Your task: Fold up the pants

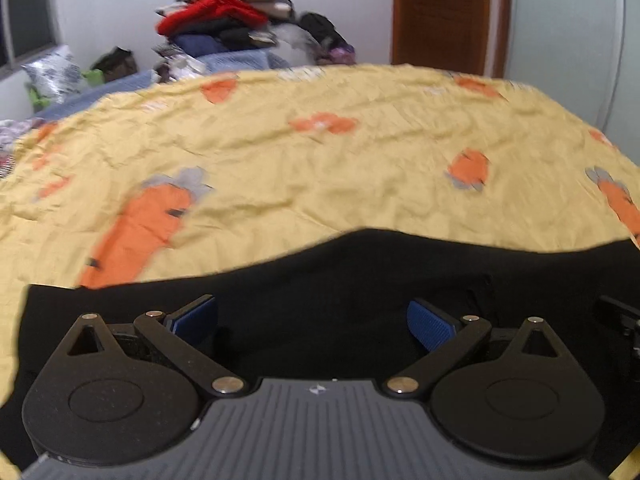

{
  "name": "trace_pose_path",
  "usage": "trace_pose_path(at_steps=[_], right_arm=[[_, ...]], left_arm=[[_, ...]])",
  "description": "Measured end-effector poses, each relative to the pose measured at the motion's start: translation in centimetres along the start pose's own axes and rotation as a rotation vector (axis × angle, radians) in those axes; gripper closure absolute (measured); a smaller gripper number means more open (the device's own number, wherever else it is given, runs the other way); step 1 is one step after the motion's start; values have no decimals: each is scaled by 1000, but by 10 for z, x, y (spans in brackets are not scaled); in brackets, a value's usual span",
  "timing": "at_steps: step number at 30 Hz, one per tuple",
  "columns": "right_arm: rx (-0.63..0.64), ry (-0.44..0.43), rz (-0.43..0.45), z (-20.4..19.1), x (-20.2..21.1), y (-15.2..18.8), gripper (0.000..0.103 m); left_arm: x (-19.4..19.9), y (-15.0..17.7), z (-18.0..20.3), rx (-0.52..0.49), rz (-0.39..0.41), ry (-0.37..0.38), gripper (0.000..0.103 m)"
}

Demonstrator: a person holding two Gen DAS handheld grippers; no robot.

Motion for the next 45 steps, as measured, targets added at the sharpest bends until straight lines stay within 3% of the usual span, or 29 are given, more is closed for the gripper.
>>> trace_pose_path(at_steps=[2,5,8,10,12,14,17,19,21,24,29,31,34,35,37,39,41,45], right_arm=[[15,-47,0,-11,0,0,0],[69,-58,-123,-23,-17,20,0],[5,-85,-76,-18,-14,21,0],[-4,-89,-85,-18,-15,21,0],[23,-78,-98,-20,-13,20,0],[57,-56,-71,-22,-6,13,0],[81,-47,39,-25,8,1,0],[100,-74,1,-32,1,4,0],[119,-80,-86,-37,-11,17,0],[84,-86,-76,-36,-10,13,0],[142,-121,137,-62,18,-27,0],[178,-174,137,-83,18,-31,0],[226,-203,-33,-104,-10,-10,0],[233,-210,-33,-109,-12,-7,0],[237,-259,35,-122,0,-15,0],[234,-324,116,-141,16,-31,0],[266,-413,123,-169,25,-40,0],[417,-547,162,-240,45,-40,0]], left_arm=[[12,0,-16,-4,24,-36,0],[26,11,-47,-18,19,-111,0],[22,32,-78,-15,-37,-174,0],[12,46,-91,33,-85,-156,0],[17,45,-97,96,-63,-137,0],[23,40,-97,68,-72,-135,0],[32,36,-100,-2,-15,-180,0],[23,43,-105,-36,-41,-222,0],[22,47,-107,-14,-21,-208,0],[25,47,-106,-24,-21,-203,0],[26,47,-118,20,-40,-180,0],[25,50,-128,57,-47,-179,0],[28,52,-146,86,-72,-219,0],[32,51,-154,114,-73,-226,0],[45,46,-177,176,-47,-258,0],[56,42,-206,211,-39,-354,0],[66,42,-232,241,-40,-425,1],[83,47,-258,303,-50,-443,1]])
Point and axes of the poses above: each gripper's, at about its wrist camera, not at the fingertips, and x roughly against the way its jaws point, z to its right, y to its underside, the point moved 9 cm from there along -x, roughly the way its jaws point, and after that the axes turned 7 degrees about z, right-handed, at the moved point
